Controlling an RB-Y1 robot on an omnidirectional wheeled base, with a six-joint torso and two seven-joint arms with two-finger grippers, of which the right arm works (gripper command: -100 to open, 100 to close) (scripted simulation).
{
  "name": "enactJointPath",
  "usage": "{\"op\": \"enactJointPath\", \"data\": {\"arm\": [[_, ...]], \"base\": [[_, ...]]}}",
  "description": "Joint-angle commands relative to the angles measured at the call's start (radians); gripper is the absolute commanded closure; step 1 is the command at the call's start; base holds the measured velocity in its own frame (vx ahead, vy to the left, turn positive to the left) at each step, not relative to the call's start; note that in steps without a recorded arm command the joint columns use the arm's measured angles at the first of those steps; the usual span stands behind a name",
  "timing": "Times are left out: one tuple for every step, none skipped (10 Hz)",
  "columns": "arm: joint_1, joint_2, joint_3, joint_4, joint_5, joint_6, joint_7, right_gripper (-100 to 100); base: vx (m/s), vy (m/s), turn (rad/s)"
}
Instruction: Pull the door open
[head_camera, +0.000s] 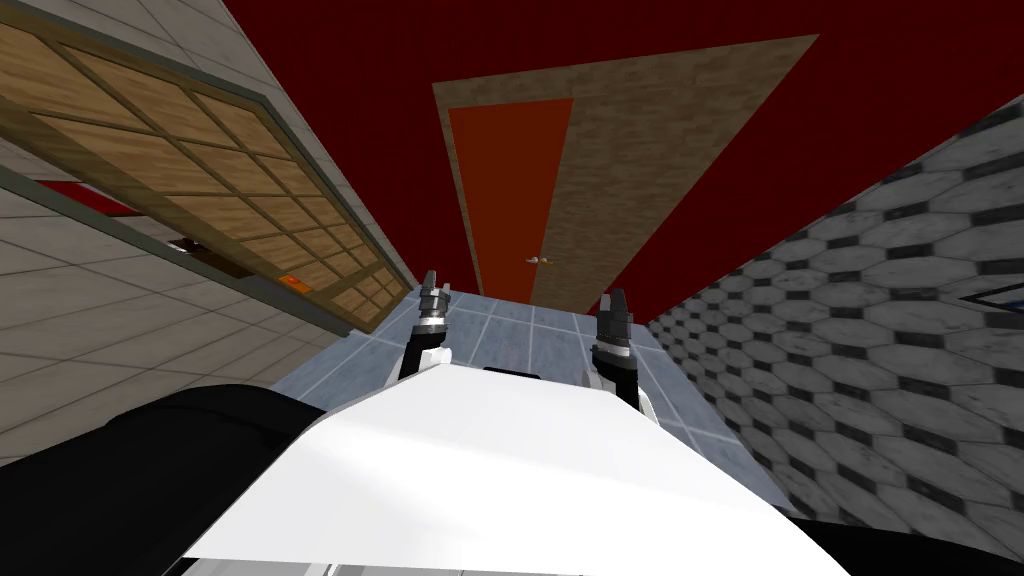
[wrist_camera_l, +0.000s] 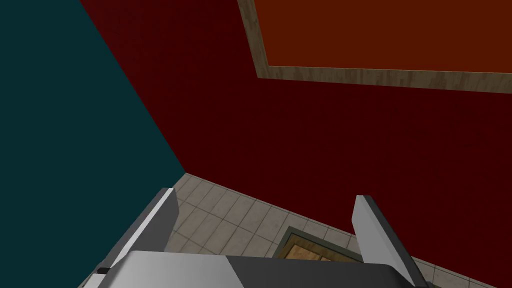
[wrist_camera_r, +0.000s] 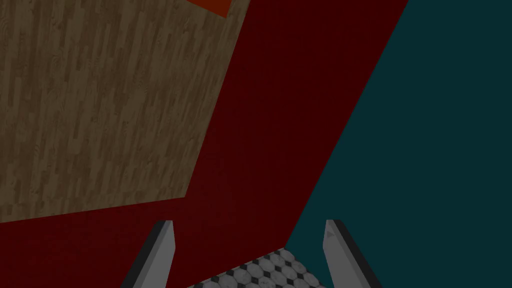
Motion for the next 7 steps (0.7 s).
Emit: {"op": "enactJointPath", "data": {"arm": [[-0.014,-0.007,-0.001,0.034,-0.011,-0.006,-0.001,-100],[-0.022,-0.012,-0.001,0.056,-0.019,-0.009,-0.001,-100],[-0.031,-0.016,-0.002,0.077,-0.026,-0.012,-0.002,-100],[-0.036,-0.018,-0.002,0.090,-0.030,-0.014,-0.002,-100],[-0.048,-0.023,-0.002,0.121,-0.041,-0.020,-0.003,-100],[-0.054,-0.026,-0.003,0.136,-0.046,-0.022,-0.003,-100],[-0.060,-0.028,-0.003,0.152,-0.051,-0.025,-0.003,-100]], "base": [[0.064,0.006,0.032],[0.102,-0.006,0.035],[0.138,-0.011,0.038],[0.119,-0.002,0.027],[0.105,0.003,0.037],[0.100,-0.003,0.028],[0.079,-0.007,0.024]]}}
